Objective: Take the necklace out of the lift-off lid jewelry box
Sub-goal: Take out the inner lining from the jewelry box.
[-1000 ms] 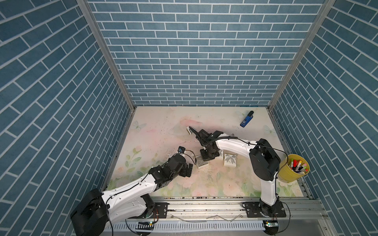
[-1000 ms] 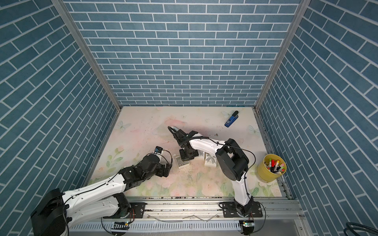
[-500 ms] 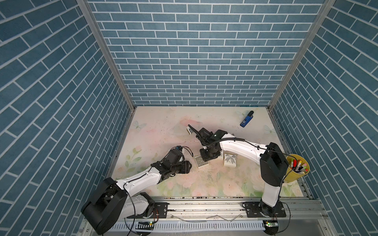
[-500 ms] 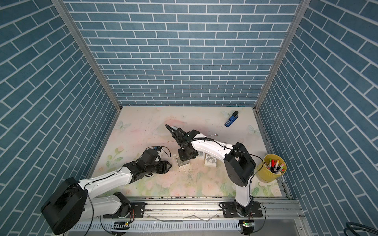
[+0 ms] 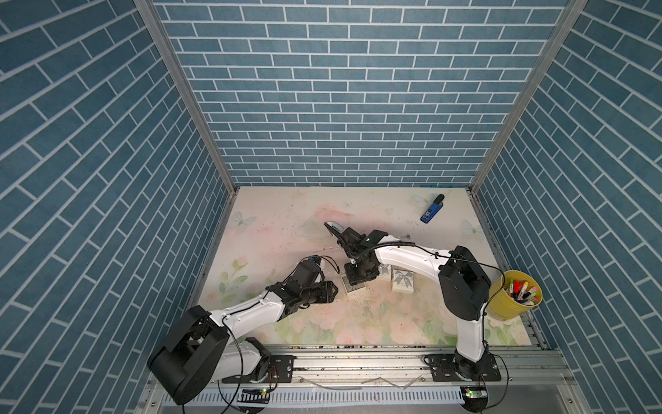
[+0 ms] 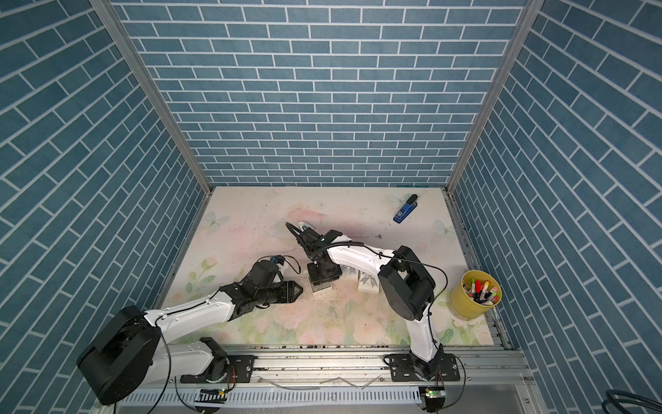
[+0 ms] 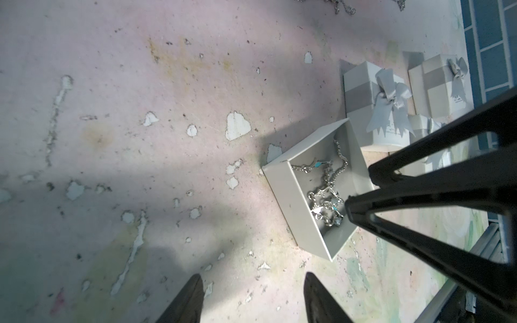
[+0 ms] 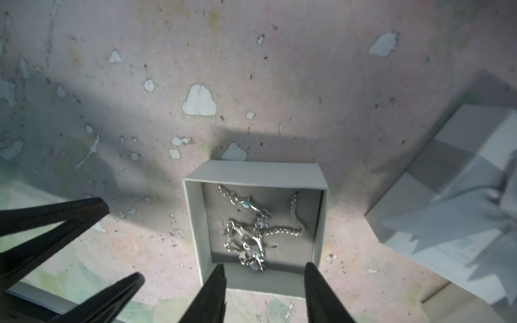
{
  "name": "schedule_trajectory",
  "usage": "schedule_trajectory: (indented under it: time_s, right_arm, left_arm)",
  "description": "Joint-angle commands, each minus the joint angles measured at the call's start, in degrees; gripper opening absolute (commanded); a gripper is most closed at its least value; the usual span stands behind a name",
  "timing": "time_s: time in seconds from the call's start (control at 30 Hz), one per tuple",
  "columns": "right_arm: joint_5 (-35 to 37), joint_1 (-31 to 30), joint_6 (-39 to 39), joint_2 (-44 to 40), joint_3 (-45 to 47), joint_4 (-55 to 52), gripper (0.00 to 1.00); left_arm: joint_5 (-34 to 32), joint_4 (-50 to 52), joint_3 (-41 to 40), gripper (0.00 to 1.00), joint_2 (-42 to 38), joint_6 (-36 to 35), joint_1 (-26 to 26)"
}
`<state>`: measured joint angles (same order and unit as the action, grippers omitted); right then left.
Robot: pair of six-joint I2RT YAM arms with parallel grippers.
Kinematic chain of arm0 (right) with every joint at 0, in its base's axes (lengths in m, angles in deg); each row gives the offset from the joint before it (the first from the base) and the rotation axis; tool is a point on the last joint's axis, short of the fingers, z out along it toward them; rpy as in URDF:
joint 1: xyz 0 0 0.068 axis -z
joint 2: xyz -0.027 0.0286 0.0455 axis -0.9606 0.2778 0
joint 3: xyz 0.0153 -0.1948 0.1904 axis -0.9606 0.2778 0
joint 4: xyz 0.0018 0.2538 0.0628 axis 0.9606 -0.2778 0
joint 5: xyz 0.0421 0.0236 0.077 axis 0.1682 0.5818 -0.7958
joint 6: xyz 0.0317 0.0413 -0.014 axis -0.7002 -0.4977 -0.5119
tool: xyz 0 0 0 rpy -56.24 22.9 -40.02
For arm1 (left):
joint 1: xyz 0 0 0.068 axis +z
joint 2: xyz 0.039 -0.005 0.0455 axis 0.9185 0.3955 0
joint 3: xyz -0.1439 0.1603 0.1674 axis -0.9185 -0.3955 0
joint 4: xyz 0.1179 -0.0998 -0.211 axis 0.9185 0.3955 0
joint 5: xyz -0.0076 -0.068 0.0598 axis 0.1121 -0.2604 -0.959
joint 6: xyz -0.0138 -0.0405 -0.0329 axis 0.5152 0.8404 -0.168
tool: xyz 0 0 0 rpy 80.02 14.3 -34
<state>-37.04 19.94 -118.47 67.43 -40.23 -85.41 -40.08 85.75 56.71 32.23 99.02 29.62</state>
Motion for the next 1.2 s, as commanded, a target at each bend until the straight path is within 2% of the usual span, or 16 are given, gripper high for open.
schedule_trajectory:
  time_s: [0.0, 0.17, 0.43, 0.5, 0.67, 0.9, 1.17]
  right_arm:
    - [0.07, -0.36, -1.71, 1.87, -1.98, -0.80, 0.53]
    - [1.09, -0.54, -1.27, 3.55, -2.60, -1.22, 0.60]
    - [1.96, -0.56, -1.56, 6.89, -0.72, -0.31, 0.57]
    - [1.73, -0.75, -1.66, 7.33, -0.37, 0.23, 0.52]
    - [1.35, -1.00, -1.62, 7.23, 0.29, 1.19, 0.33]
    - [0.60, -1.44, -2.22, 5.74, 2.76, 3.12, 0.19]
    - [1.13, -1.66, -2.84, 1.89, 4.52, 3.80, 0.04]
  left_arm:
    - [-0.26, -0.65, -0.62, 0.59, -0.53, 0.27, 0.25]
    - [-0.31, -1.40, -0.90, 0.58, -0.42, 0.29, 0.25]
    - [-0.11, -2.57, -1.22, 0.58, 0.32, 0.23, 0.25]
    - [0.04, -2.85, -1.35, 0.58, 0.44, 0.21, 0.25]
    - [1.02, -3.62, -1.10, 0.58, 0.71, 0.96, 0.25]
    - [3.31, -9.22, -2.57, 0.57, 1.35, 4.48, 0.25]
    - [6.05, -16.90, -3.54, 0.54, 5.51, 7.70, 0.25]
